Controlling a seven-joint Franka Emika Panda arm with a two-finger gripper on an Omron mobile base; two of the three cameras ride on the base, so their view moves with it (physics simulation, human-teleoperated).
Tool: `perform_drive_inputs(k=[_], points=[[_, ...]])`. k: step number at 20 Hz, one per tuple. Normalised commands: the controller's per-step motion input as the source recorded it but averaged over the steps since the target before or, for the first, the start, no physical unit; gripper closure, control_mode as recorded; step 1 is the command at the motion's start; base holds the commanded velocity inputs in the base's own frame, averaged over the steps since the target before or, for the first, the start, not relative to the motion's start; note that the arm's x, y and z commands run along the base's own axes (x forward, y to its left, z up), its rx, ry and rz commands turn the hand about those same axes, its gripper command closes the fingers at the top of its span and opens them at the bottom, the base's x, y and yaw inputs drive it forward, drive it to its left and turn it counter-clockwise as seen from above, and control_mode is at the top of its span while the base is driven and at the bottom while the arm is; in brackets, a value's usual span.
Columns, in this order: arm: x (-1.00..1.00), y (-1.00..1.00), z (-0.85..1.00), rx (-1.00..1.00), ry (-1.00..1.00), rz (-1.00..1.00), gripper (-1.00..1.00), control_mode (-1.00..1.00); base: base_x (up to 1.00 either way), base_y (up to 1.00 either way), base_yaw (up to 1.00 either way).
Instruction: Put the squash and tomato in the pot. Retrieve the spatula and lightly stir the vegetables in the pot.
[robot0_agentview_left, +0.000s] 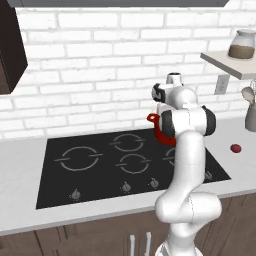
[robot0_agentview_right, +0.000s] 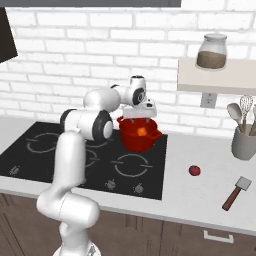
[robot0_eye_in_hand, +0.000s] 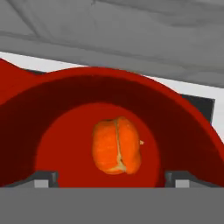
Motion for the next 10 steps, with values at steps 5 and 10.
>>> perform_drive_inputs(k=[5,10], points=[[-0.76,-0.2,0.7,0.02,-0.18,-0.03,-1.0,-1.0,0.0,0.0,0.0],[-1.0,-0.67,0.41,0.01,-0.21,0.0,-1.0,-1.0,0.0,0.0,0.0]])
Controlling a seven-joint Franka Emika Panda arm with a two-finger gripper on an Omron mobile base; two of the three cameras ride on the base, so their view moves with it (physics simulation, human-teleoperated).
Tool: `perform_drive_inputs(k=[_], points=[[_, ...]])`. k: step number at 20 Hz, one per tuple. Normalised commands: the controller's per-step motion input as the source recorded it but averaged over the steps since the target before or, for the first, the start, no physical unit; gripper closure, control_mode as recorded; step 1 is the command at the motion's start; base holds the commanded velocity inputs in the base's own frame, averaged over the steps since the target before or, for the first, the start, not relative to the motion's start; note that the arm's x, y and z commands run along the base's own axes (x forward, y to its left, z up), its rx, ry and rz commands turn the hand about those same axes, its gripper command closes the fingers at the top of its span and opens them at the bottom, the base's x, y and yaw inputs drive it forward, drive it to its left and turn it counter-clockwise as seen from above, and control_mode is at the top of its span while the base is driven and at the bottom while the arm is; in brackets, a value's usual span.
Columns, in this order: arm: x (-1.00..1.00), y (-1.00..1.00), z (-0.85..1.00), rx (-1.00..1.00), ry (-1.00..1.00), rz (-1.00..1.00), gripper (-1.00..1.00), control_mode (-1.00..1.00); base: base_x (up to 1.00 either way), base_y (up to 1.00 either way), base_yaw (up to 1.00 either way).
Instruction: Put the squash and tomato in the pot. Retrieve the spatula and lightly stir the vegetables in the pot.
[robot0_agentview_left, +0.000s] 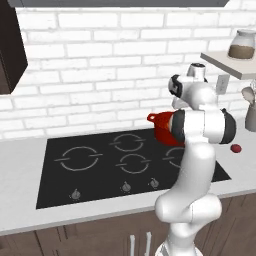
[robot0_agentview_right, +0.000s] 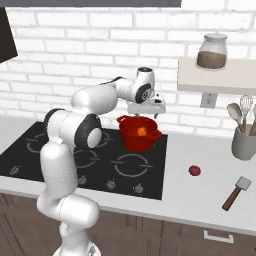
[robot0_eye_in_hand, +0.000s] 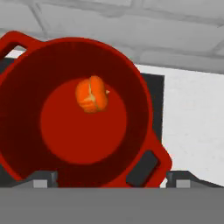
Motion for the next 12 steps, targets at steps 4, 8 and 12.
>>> perform_drive_inputs(k=[4,8,12], points=[[-1.0,-0.96,0.0,0.0,-0.16,0.0,-1.0,-1.0,0.0,0.0,0.0],[-0.97,-1.0,-0.04,-0.02,-0.05,-0.03,-1.0,-1.0,0.0,0.0,0.0],[-0.8,-0.95,-0.1,0.0,0.0,-0.1,-1.0,-1.0,0.0,0.0,0.0]])
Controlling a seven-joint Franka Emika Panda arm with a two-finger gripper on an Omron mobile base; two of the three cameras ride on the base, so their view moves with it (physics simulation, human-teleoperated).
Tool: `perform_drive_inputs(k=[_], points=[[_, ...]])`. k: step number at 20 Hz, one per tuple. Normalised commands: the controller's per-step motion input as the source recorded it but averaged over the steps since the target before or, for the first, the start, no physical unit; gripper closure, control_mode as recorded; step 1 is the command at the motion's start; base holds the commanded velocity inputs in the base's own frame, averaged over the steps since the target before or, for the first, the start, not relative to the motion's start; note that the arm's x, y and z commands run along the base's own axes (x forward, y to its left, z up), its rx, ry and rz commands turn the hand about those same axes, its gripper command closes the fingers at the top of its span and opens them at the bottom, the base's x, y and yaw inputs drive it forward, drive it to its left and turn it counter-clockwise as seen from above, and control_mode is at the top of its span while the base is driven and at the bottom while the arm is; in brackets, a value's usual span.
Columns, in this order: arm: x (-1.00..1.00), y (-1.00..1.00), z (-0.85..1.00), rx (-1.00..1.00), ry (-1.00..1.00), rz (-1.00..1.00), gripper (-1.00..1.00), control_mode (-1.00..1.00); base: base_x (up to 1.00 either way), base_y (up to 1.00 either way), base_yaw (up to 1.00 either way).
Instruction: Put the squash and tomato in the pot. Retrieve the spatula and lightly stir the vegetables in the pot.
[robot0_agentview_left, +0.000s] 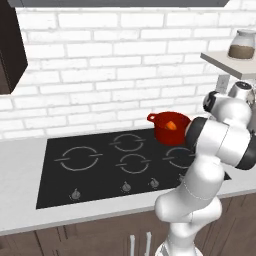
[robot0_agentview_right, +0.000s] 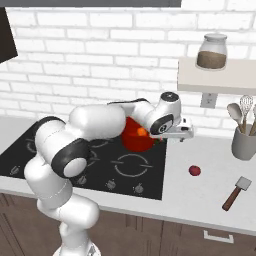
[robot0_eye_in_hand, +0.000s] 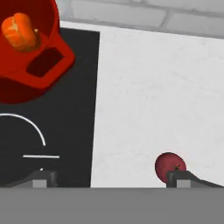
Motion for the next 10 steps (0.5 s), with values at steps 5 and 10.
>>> perform_drive_inputs(k=[5,10], points=[[-0.4,-0.8,-0.26,0.0,0.09,-0.19,-1.0,-1.0,0.0,0.0,0.0],[0.02,-0.52,-0.63,-0.02,0.25,-0.14,-1.0,-1.0,0.0,0.0,0.0]])
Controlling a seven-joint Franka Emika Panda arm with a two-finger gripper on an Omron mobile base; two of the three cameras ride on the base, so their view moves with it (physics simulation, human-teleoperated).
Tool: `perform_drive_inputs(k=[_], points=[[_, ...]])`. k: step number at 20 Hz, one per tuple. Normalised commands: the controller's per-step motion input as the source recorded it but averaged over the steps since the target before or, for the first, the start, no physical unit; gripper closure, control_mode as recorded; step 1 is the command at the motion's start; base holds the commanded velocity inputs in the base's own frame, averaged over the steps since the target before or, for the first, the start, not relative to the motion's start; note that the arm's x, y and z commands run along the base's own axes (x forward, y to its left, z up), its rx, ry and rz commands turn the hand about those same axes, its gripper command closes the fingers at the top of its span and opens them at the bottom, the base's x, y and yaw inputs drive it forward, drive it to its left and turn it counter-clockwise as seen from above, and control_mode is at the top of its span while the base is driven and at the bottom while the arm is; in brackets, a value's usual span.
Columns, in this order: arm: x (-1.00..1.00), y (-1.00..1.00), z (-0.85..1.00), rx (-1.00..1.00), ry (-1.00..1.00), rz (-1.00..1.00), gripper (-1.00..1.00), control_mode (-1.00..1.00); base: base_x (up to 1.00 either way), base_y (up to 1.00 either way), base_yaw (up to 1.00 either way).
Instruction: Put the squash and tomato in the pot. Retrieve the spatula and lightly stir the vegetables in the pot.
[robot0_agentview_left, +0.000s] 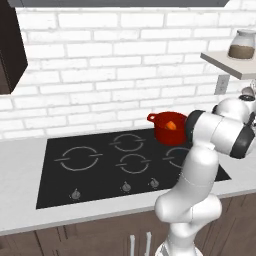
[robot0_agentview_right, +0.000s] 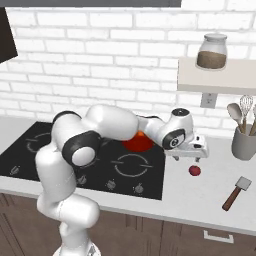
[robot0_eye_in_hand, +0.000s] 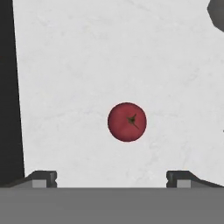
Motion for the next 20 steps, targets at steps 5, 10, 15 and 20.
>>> perform_drive_inputs(k=[5,10,15,20], points=[[0.0,-0.45,-0.35,0.05,0.01,-0.01,-1.0,-1.0,0.0,0.0,0.0],[0.02,-0.2,-0.31,0.07,0.0,0.03,-1.0,-1.0,0.0,0.0,0.0],[0.26,0.0,-0.3,0.01,0.0,0.04,-1.0,-1.0,0.0,0.0,0.0],[0.26,0.0,-0.33,0.0,0.0,0.04,-1.0,-1.0,0.0,0.0,0.0]])
